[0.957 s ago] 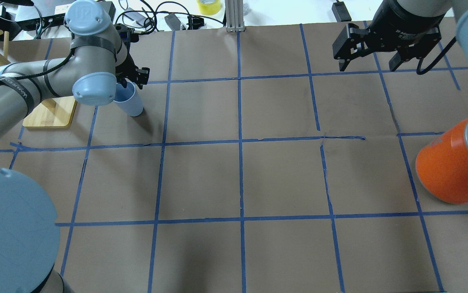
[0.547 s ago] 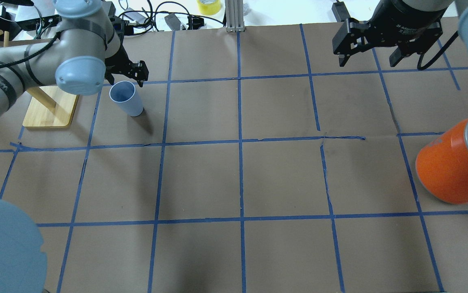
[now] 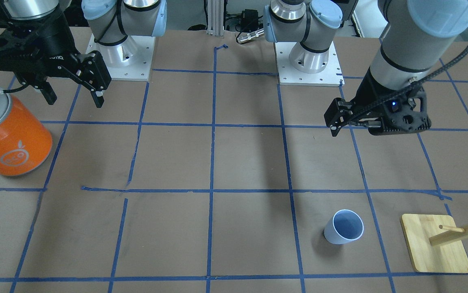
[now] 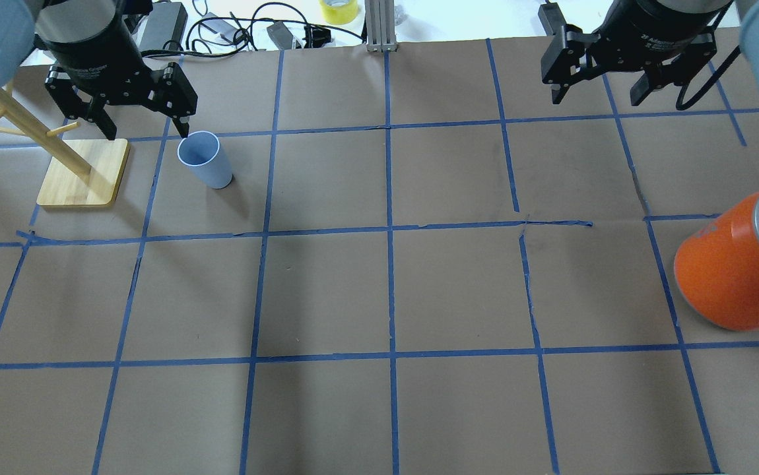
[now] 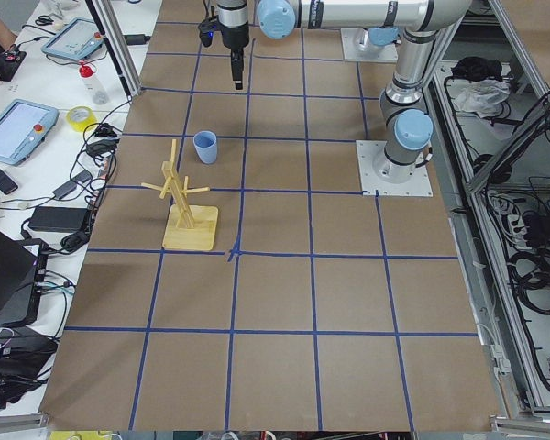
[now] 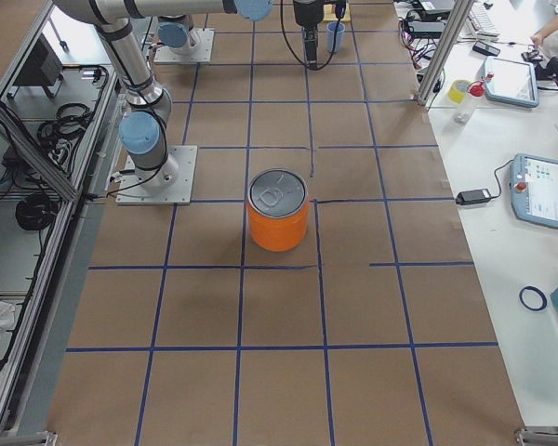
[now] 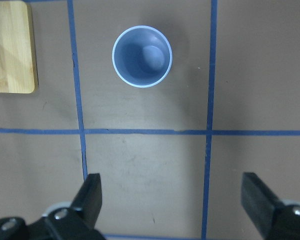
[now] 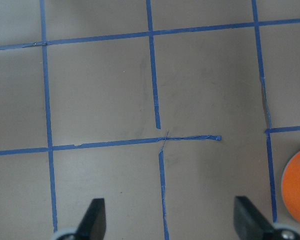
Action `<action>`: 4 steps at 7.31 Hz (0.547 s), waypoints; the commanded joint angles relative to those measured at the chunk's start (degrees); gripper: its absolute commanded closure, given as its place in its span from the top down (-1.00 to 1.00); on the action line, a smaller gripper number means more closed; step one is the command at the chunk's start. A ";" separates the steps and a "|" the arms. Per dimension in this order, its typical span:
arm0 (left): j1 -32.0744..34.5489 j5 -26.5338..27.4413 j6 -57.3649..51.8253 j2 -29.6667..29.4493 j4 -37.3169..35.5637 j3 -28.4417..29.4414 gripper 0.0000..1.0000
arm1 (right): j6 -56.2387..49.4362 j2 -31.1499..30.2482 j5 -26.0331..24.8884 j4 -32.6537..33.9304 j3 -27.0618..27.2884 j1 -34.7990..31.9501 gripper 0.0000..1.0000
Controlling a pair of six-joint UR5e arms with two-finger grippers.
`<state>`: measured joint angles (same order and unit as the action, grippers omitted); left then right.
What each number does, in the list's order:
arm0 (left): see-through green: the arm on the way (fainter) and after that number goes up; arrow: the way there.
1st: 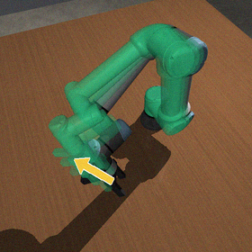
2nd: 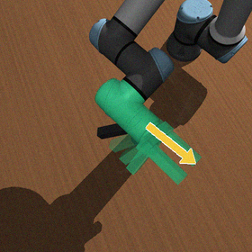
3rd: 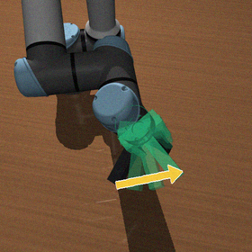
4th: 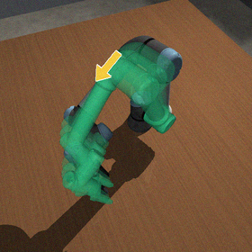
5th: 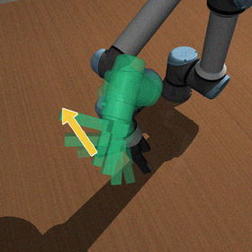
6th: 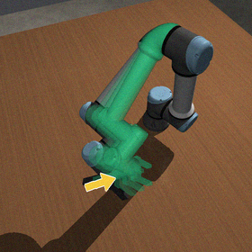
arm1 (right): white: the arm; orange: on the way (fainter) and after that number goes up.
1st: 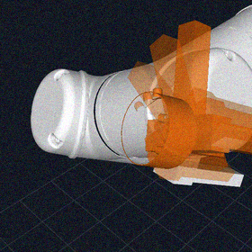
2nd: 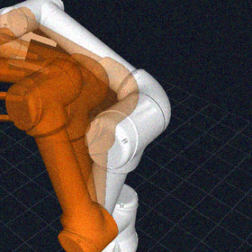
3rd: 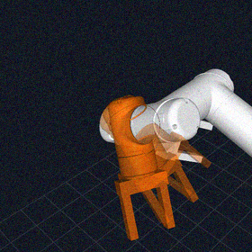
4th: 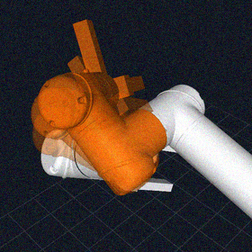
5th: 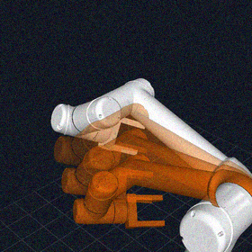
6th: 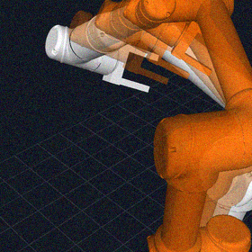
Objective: Flip cup
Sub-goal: 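Open the left gripper and raise it away from the cup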
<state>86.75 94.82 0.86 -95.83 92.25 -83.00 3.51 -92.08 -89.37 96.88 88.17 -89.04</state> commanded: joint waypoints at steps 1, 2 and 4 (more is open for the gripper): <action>0.44 -3.56 1.69 4.15 1.97 -0.67 1.00 | 0.79 -0.12 -0.46 0.49 0.07 0.00 1.00; 0.44 -4.46 1.52 5.90 2.40 -1.98 1.00 | 1.05 -0.03 -0.54 0.24 0.51 0.00 1.00; 0.35 -3.86 1.08 7.76 2.50 -4.79 1.00 | 1.14 -0.12 -0.46 0.15 0.78 0.00 1.00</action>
<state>87.13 90.79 2.26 -89.22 94.63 -86.21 4.57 -92.14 -89.80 96.97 88.76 -89.03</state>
